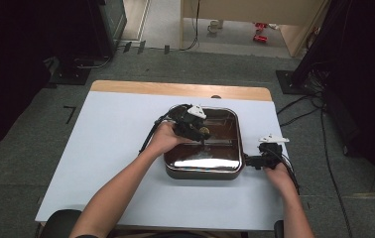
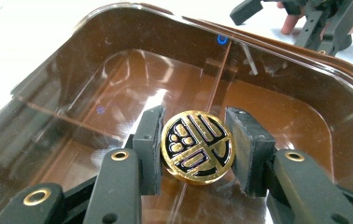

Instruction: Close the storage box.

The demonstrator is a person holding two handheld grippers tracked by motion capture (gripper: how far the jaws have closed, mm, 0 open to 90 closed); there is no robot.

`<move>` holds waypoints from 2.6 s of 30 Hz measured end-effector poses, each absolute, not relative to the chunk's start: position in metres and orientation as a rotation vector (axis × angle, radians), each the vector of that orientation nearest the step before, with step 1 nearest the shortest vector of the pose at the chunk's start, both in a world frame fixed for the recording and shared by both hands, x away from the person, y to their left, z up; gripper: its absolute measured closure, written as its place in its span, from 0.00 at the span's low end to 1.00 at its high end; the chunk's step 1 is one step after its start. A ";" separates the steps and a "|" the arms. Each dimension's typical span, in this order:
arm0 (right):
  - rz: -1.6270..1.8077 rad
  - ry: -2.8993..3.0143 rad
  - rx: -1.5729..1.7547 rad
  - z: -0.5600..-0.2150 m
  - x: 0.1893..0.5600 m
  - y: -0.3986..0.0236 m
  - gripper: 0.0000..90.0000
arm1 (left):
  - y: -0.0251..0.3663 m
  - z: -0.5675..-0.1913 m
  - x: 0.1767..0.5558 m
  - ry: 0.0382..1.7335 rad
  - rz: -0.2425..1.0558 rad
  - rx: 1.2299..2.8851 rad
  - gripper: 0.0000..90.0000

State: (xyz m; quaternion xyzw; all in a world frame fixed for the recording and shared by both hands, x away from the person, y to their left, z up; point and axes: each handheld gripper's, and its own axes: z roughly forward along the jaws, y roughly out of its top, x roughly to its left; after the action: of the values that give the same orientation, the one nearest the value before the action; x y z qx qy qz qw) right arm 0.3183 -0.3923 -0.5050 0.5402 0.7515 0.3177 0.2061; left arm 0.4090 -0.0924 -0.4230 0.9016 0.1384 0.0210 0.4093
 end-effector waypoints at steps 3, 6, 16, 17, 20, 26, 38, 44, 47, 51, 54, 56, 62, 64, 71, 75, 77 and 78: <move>0.885 2.094 1.505 -0.505 0.318 -0.392 0.00 | -0.093 -0.424 0.411 0.339 0.027 2.268 0.66; 0.886 2.093 1.506 -0.505 0.318 -0.392 0.00 | -0.093 -0.425 0.411 0.351 0.003 2.263 0.66; 0.886 2.093 1.505 -0.505 0.318 -0.392 0.00 | -0.093 -0.427 0.410 0.354 0.013 2.266 0.65; 0.886 2.093 1.506 -0.505 0.318 -0.392 0.00 | -0.092 -0.426 0.411 0.361 0.006 2.242 0.62; 0.886 2.094 1.505 -0.505 0.318 -0.392 0.00 | -0.088 -0.420 0.415 0.403 -0.022 2.177 0.59; 0.885 2.094 1.505 -0.505 0.318 -0.392 0.00 | -0.072 -0.407 0.414 0.430 0.011 2.190 0.50; 0.885 2.094 1.504 -0.505 0.318 -0.392 0.00 | -0.032 -0.398 0.403 0.478 0.087 2.195 0.42; 0.884 2.094 1.503 -0.505 0.318 -0.392 0.00 | -0.011 -0.396 0.393 0.492 0.139 2.178 0.41; 0.885 2.095 1.499 -0.505 0.318 -0.392 0.00 | -0.001 -0.397 0.389 0.509 0.153 2.175 0.41; 0.884 2.094 1.501 -0.505 0.318 -0.392 0.00 | 0.013 -0.402 0.383 0.543 0.171 2.168 0.40; 0.884 2.093 1.502 -0.505 0.318 -0.392 0.00 | 0.022 -0.406 0.379 0.582 0.172 2.155 0.39; 0.884 2.094 1.501 -0.505 0.318 -0.392 0.00 | 0.029 -0.409 0.376 0.600 0.174 2.143 0.39; 0.884 2.093 1.501 -0.505 0.318 -0.392 0.00 | 0.044 -0.419 0.369 0.675 0.225 2.142 0.38; 0.884 2.093 1.501 -0.505 0.318 -0.392 0.00 | 0.049 -0.421 0.368 0.697 0.223 2.123 0.38; 0.883 2.093 1.499 -0.505 0.318 -0.392 0.00 | 0.075 -0.428 0.357 0.746 0.248 2.049 0.32; 0.883 2.093 1.499 -0.505 0.318 -0.392 0.00 | 0.089 -0.435 0.349 0.767 0.298 2.046 0.28; 0.883 2.093 1.499 -0.505 0.318 -0.392 0.00 | 0.097 -0.440 0.346 0.795 0.305 2.037 0.28; 0.883 2.093 1.499 -0.505 0.318 -0.392 0.00 | 0.100 -0.442 0.345 0.805 0.322 2.036 0.27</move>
State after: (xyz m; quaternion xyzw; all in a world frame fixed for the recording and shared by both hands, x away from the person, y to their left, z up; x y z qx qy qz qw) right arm 0.3182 -0.3921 -0.5051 0.5387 0.7521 0.3173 0.2084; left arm 0.3448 0.1003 -0.4424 0.8227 0.3254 0.1302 0.4475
